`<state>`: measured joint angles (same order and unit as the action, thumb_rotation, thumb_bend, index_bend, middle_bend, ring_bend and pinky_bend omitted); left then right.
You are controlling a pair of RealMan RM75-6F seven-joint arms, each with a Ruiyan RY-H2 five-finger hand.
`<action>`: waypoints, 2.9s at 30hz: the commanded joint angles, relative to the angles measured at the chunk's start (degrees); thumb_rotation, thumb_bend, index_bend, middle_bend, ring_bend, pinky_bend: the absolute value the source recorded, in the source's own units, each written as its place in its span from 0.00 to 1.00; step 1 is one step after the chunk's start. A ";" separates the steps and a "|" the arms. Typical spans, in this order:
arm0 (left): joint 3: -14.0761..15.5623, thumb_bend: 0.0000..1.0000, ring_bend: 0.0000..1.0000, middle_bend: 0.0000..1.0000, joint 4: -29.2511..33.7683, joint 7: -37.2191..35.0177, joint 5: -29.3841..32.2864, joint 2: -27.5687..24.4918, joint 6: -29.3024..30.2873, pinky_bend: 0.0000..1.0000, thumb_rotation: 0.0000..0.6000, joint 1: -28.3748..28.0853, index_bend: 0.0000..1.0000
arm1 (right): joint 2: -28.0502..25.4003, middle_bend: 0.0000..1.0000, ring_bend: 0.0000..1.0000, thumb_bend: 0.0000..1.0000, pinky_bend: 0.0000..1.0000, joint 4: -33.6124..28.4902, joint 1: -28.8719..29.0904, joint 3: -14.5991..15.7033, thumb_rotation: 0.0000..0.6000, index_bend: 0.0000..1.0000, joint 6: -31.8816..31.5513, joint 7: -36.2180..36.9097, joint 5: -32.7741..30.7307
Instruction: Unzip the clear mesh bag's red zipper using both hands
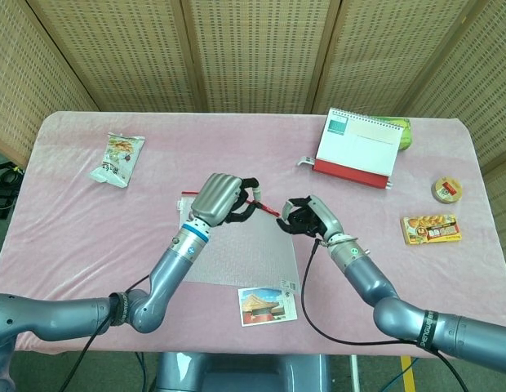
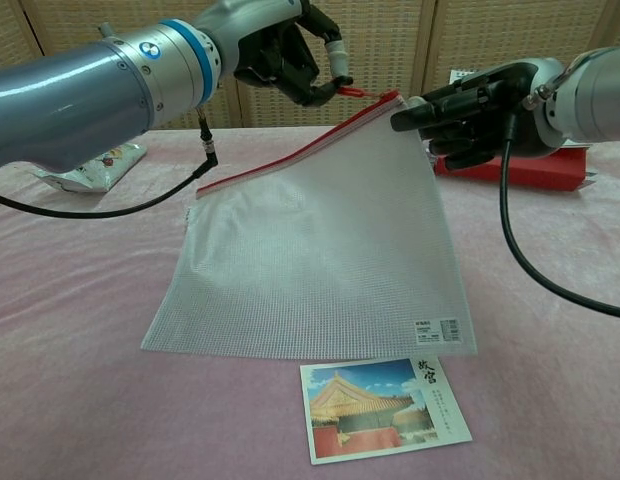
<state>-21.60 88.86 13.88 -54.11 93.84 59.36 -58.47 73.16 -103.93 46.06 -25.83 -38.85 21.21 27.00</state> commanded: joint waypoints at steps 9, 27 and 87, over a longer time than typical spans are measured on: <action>1.08 0.59 0.87 0.94 -0.41 -1.48 -0.20 -4.14 -1.16 1.00 1.00 2.62 0.85 | -3.56 0.98 0.91 0.91 1.00 -1.39 -3.93 -3.96 1.00 0.87 4.35 7.10 3.83; 4.32 0.59 0.87 0.94 -0.06 -1.92 2.38 -16.53 -5.70 1.00 1.00 7.70 0.85 | -11.32 0.99 0.91 0.92 1.00 -1.24 -10.23 -8.25 1.00 0.87 9.26 15.46 8.69; 22.28 0.00 0.00 0.00 14.25 -2.70 -19.91 -30.92 33.38 0.00 1.00 46.66 0.00 | -9.92 0.00 0.00 0.00 0.00 19.81 -36.89 21.51 1.00 0.01 -49.78 -19.32 63.19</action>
<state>-0.71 102.70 11.70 -72.20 63.50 91.44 -13.42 63.46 -84.29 11.62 -6.09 -85.99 2.05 88.53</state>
